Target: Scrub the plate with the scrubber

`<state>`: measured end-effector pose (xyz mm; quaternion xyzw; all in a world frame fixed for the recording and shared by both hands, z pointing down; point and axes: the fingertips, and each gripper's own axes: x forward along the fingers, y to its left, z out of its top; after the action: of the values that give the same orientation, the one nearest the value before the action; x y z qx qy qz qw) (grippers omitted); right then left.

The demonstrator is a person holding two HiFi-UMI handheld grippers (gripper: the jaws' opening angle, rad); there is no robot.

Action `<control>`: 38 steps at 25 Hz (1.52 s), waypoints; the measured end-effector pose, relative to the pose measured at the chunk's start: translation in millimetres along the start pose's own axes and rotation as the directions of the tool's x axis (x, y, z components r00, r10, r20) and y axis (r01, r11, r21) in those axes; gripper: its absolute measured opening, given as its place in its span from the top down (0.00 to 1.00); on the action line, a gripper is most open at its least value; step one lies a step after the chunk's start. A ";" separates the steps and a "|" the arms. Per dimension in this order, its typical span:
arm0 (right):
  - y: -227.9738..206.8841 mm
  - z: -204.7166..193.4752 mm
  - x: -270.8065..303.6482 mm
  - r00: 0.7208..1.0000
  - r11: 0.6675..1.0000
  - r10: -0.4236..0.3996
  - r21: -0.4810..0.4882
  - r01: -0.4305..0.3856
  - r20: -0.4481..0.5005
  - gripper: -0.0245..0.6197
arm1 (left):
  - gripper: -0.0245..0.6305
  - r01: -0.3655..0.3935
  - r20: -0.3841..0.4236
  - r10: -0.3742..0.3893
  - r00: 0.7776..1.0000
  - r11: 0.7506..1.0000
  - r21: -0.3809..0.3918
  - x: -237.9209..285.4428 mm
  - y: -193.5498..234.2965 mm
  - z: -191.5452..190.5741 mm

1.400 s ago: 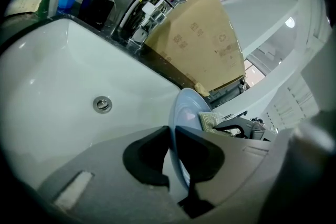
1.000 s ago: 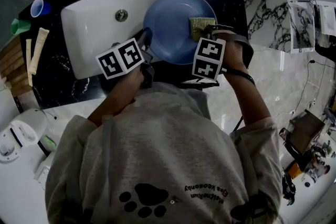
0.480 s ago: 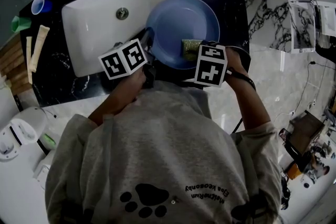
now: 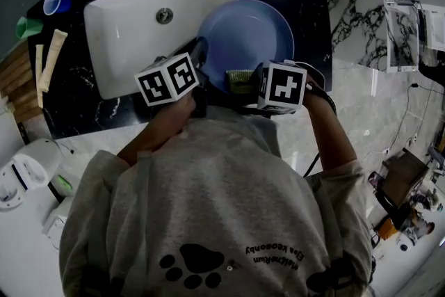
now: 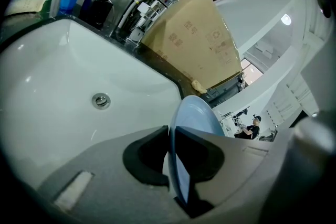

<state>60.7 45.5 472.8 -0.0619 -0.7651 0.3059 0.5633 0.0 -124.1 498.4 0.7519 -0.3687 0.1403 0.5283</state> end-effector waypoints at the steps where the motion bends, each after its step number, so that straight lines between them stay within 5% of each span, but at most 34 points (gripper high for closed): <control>1: 3.2 2.6 0.4 0.999 1.000 0.025 0.011 -0.026 0.021 0.85 | 0.91 0.001 -0.001 -0.001 1.000 1.000 0.003 0.0 -0.2 -0.2; 10: 15.2 35.9 -21.3 0.947 0.988 0.153 -0.033 -0.150 0.282 0.85 | 0.92 0.001 -0.020 -0.001 1.000 1.000 -0.025 -1.5 11.7 -2.5; 16: -1.6 60.0 -50.3 0.913 0.998 0.051 -0.045 -0.036 0.406 0.85 | 0.92 -0.019 0.033 0.021 0.999 0.998 -0.063 -17.3 36.7 16.4; 23: -30.2 96.2 -68.3 0.826 0.997 -0.065 -0.003 0.080 0.560 0.85 | 0.92 -0.076 0.128 0.089 0.988 0.992 -0.099 -45.9 82.8 47.2; 33: -66.9 143.8 -71.6 0.684 0.992 -0.126 0.104 0.073 0.718 0.85 | 0.92 -0.148 0.139 0.167 0.976 0.980 -0.136 -56.5 133.4 57.3; 38: -95.4 160.3 -61.0 0.654 0.977 -0.199 0.199 0.075 0.730 0.85 | 0.92 -0.185 0.114 0.198 0.974 0.977 -0.109 -51.4 152.6 60.9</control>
<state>-37.9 -121.9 445.2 0.1694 -0.9053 0.3178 0.2250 -153.5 -183.9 548.5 0.6934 -0.4781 0.1254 0.5243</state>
